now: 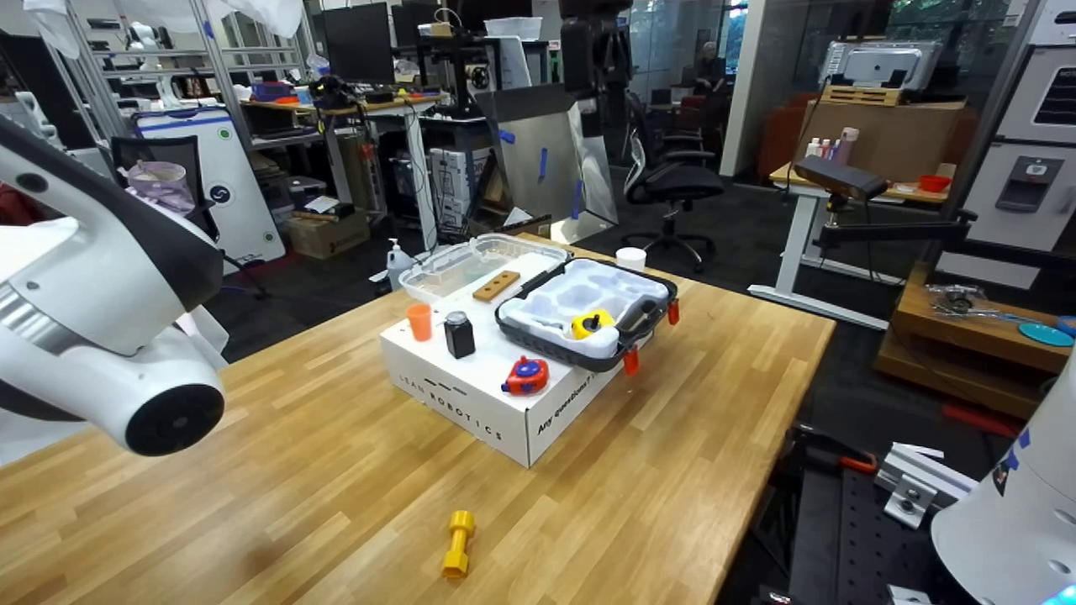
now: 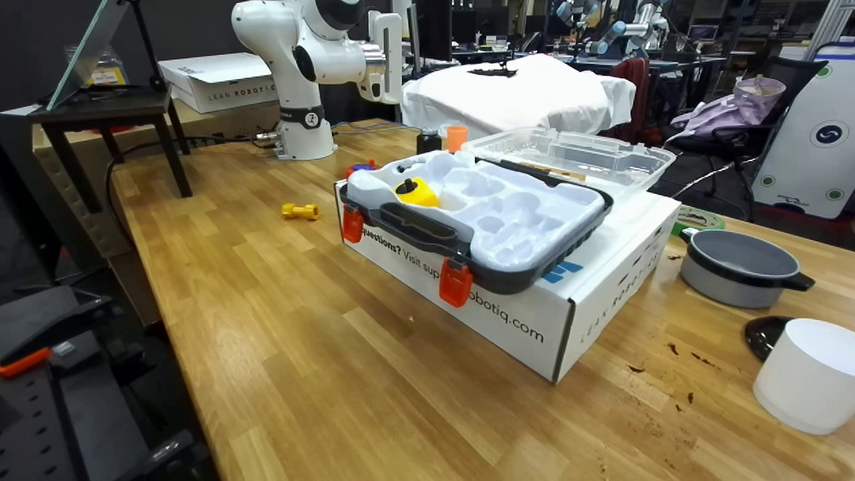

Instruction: Put the wooden object on the table

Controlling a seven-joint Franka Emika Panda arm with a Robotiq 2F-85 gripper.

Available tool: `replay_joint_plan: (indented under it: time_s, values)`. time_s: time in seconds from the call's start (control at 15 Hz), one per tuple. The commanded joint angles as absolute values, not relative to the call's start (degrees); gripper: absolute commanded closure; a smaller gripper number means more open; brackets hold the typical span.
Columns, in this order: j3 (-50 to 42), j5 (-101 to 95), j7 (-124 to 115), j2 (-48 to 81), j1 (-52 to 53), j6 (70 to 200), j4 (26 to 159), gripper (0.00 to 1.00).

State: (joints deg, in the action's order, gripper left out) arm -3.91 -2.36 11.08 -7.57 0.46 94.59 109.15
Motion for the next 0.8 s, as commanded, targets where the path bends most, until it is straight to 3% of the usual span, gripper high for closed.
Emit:
replay_joint_plan:
  time_s: [0.0,0.4,0.73]
  values:
    - [-3.32,-2.28,11.14,-7.55,-0.17,94.41,109.06,0.00]
    - [-3.65,-0.02,12.06,-6.13,-0.17,93.73,107.86,0.00]
    - [-4.07,5.18,6.92,2.27,-1.09,91.36,99.91,0.00]
